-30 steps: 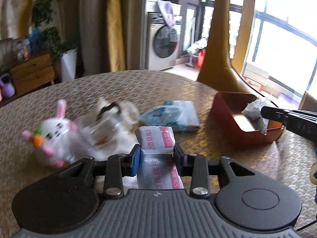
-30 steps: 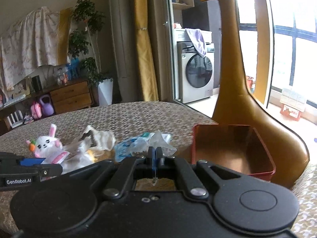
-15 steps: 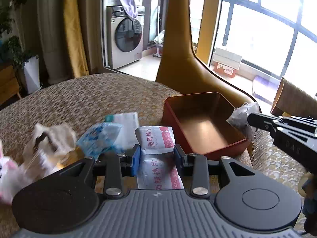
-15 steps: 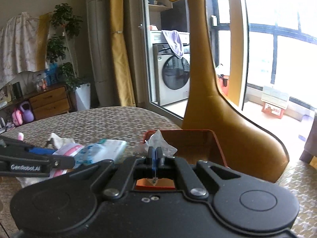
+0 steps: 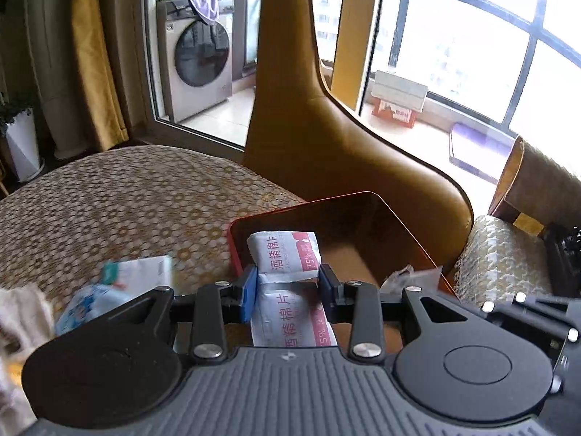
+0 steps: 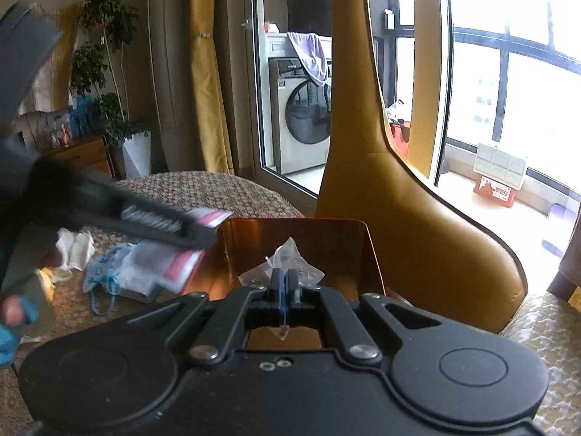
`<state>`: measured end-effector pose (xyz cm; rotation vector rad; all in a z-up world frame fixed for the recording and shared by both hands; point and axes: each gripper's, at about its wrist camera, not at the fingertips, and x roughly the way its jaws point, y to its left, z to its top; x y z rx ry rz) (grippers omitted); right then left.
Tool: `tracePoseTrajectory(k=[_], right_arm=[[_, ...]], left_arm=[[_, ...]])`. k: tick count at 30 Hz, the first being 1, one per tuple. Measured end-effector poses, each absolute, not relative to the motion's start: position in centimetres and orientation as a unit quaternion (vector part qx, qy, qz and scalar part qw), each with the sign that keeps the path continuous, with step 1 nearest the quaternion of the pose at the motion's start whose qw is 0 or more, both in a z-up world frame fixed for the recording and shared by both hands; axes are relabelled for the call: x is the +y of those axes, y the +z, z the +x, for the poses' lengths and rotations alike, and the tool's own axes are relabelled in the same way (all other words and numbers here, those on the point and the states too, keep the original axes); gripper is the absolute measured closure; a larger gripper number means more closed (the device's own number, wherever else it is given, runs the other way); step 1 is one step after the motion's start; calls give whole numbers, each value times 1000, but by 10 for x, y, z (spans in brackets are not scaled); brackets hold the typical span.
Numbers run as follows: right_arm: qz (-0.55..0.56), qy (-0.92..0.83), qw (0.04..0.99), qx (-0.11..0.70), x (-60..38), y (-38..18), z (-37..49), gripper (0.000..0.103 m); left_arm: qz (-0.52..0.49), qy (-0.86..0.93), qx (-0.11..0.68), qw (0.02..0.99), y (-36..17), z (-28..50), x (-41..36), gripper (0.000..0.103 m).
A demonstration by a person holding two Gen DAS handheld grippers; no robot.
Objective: Organize soft objects
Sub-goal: 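Carry the sachet and tea bag into the red tin with both tools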
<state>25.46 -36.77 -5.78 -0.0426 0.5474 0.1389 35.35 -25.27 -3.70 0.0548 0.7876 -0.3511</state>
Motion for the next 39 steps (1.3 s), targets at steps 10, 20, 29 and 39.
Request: tracePoseTrajectory(k=[10, 20, 29, 39], right_arm=[[-19, 56, 945, 323, -374, -85, 293, 103], [-36, 55, 930, 361, -368, -94, 308, 103], [-32, 52, 919, 390, -369, -97, 316, 88], [-15, 57, 923, 380, -374, -91, 309, 74]], left_arm=[[48, -178, 444, 877, -82, 406, -297, 68], [42, -182, 478, 858, -105, 421, -304, 67], [48, -190, 477, 857, -105, 419, -310, 52], [38, -184, 448, 874, -82, 407, -296, 35]])
